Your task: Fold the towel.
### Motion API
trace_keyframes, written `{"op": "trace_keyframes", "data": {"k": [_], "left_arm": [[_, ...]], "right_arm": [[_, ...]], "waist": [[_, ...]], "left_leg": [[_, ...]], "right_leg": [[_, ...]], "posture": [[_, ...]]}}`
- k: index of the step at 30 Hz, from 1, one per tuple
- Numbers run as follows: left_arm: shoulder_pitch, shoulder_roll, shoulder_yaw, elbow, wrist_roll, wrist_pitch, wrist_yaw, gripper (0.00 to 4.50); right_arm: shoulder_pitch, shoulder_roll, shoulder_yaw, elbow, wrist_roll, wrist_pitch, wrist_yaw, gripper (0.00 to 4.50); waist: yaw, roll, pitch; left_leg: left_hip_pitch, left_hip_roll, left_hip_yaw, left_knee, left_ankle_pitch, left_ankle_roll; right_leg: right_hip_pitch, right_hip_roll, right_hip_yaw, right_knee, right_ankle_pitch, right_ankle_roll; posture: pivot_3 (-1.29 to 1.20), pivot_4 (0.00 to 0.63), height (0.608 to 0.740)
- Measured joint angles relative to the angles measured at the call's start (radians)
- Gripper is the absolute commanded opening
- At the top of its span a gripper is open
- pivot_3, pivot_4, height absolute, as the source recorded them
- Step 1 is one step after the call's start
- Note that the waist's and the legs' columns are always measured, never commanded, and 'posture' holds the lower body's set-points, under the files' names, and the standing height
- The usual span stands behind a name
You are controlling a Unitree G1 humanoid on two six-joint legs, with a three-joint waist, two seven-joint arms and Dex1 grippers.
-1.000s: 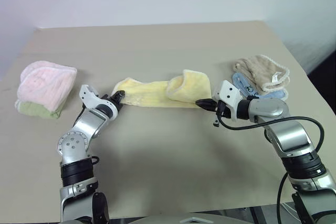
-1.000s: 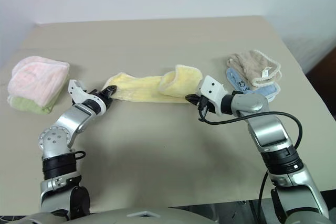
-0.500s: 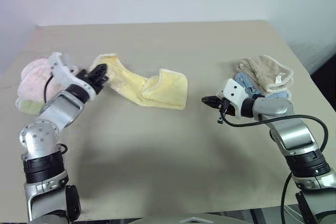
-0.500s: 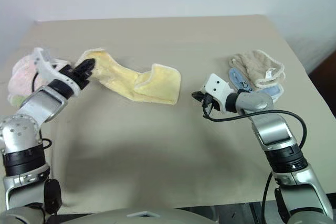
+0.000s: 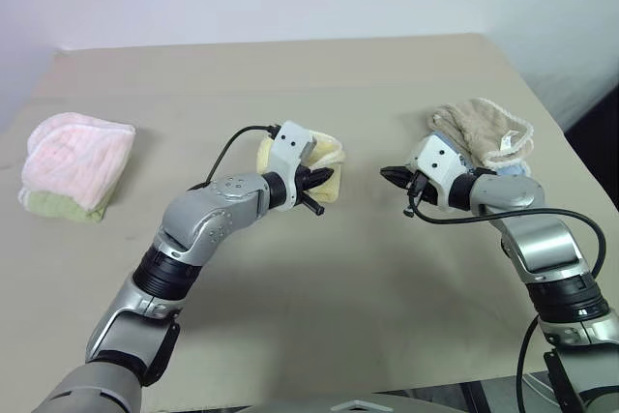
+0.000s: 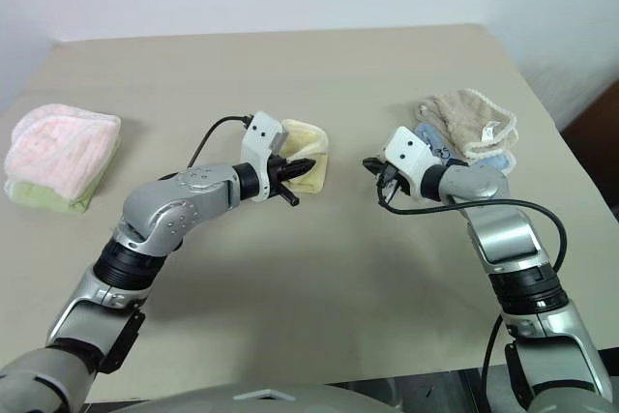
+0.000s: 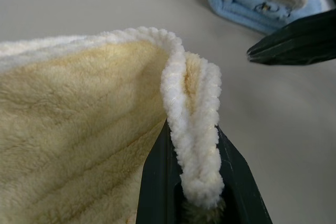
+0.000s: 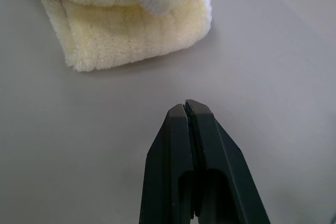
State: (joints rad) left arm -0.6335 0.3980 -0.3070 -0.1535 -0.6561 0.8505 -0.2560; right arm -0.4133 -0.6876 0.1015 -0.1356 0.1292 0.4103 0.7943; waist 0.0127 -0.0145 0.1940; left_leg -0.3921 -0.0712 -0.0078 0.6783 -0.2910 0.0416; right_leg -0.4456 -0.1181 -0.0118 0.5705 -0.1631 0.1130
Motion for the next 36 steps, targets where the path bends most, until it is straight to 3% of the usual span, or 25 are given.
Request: {"op": "trace_keyframes", "data": {"k": [11,19,24,32,36], "left_arm": [[0.043,-0.105,0.177,-0.061,-0.05,0.031,-0.068,4.48],[0.089,-0.041,0.286,-0.122,-0.007,0.004,-0.066,4.48],[0.09,0.06,0.245,-0.038,0.205,-0.138,-0.068,2.93],[0.09,0.013,0.202,-0.02,0.254,-0.2,-0.16,0.2],[0.087,-0.014,0.152,0.017,0.311,-0.182,-0.148,0.04]], "right_arm": [[-0.023,0.0,0.0,-0.012,-0.001,0.005,-0.004,0.0],[-0.073,0.014,-0.002,0.028,-0.003,-0.003,-0.011,0.0],[-0.124,0.092,-0.01,0.045,0.014,0.011,-0.045,0.0],[-0.198,0.285,0.029,0.032,0.052,0.069,-0.091,0.0],[-0.189,0.393,0.054,0.113,0.053,0.079,-0.124,0.0]], "waist": [[-0.001,0.0,0.0],[-0.001,0.0,0.0],[-0.001,0.0,0.0],[-0.002,0.0,0.0],[-0.003,0.0,0.0]], "left_leg": [[-0.001,0.0,0.0,0.0,-0.001,0.001],[-0.001,0.0,0.0,0.0,-0.001,0.001],[0.0,0.0,0.0,0.0,0.0,0.001],[-0.001,-0.001,0.0,-0.001,0.0,0.0],[0.0,-0.001,0.0,-0.001,-0.001,0.001]], "right_leg": [[0.0,0.0,0.0,-0.003,0.0,0.0],[0.001,0.0,0.0,-0.003,0.0,0.0],[0.001,0.001,0.0,-0.003,0.0,0.0],[-0.001,0.0,0.0,-0.002,0.001,-0.001],[0.0,0.0,0.0,-0.001,0.001,-0.001]], "posture": [[0.0,0.15,0.728],[0.0,0.15,0.728],[0.0,0.15,0.728],[0.0,0.15,0.728],[0.0,0.15,0.728]]}}
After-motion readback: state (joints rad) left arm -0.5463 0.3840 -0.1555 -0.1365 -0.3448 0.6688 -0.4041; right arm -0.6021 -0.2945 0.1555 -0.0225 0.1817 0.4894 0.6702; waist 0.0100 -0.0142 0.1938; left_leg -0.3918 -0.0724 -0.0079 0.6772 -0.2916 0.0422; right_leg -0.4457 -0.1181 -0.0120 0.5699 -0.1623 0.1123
